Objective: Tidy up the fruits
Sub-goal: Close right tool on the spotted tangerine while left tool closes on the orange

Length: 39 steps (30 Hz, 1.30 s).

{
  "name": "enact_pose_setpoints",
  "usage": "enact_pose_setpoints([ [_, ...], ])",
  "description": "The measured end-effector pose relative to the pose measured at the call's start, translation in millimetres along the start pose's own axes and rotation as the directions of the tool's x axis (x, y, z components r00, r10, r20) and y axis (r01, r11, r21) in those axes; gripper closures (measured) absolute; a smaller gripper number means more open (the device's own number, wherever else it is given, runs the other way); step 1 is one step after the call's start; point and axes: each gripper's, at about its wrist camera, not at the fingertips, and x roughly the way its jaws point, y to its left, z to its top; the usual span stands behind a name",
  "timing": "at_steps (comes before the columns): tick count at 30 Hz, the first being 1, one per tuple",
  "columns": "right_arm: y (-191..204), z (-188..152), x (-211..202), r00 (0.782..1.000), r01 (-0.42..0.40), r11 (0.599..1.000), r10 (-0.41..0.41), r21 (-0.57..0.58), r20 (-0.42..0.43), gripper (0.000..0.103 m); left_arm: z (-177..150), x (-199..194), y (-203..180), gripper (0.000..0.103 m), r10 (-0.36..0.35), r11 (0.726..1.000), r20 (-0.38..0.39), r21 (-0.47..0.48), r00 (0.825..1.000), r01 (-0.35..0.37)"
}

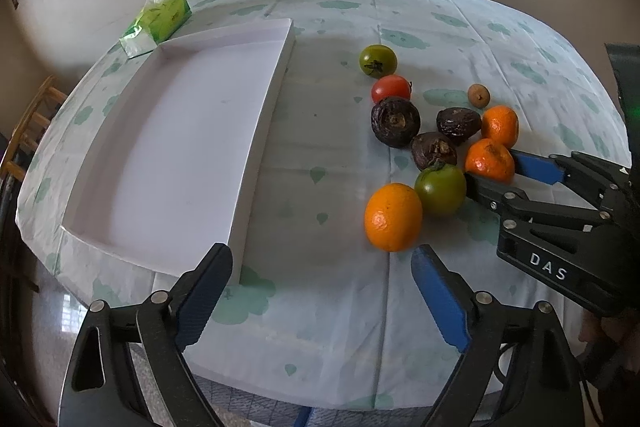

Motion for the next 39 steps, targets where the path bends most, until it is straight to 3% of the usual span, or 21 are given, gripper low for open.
enact_pose_setpoints([
  [6,-2,3,4,1.0,-0.003,1.0,0.003,0.008,0.003,0.062,0,2,-1,0.015,-0.002,1.0,-0.007,-0.003,1.0,0.002],
  [17,-9,-2,-1,1.0,0.007,1.0,-0.007,0.028,0.001,0.063,3,3,-8,0.018,-0.028,1.0,-0.009,0.011,1.0,0.028],
  [22,-31,-13,-11,0.999,0.041,0.996,-0.041,0.079,0.003,0.063,7,6,-14,0.03,-0.051,0.999,-0.019,0.017,0.999,0.051],
  [35,-59,-27,-18,0.999,0.045,0.989,-0.047,0.141,0.006,0.063,21,28,-25,0.044,-0.084,0.995,-0.051,0.045,0.995,0.086],
  [39,-58,-27,-17,0.999,0.047,0.989,-0.049,0.137,0.005,0.063,21,30,-24,0.057,-0.101,0.994,-0.044,0.045,0.994,0.103],
])
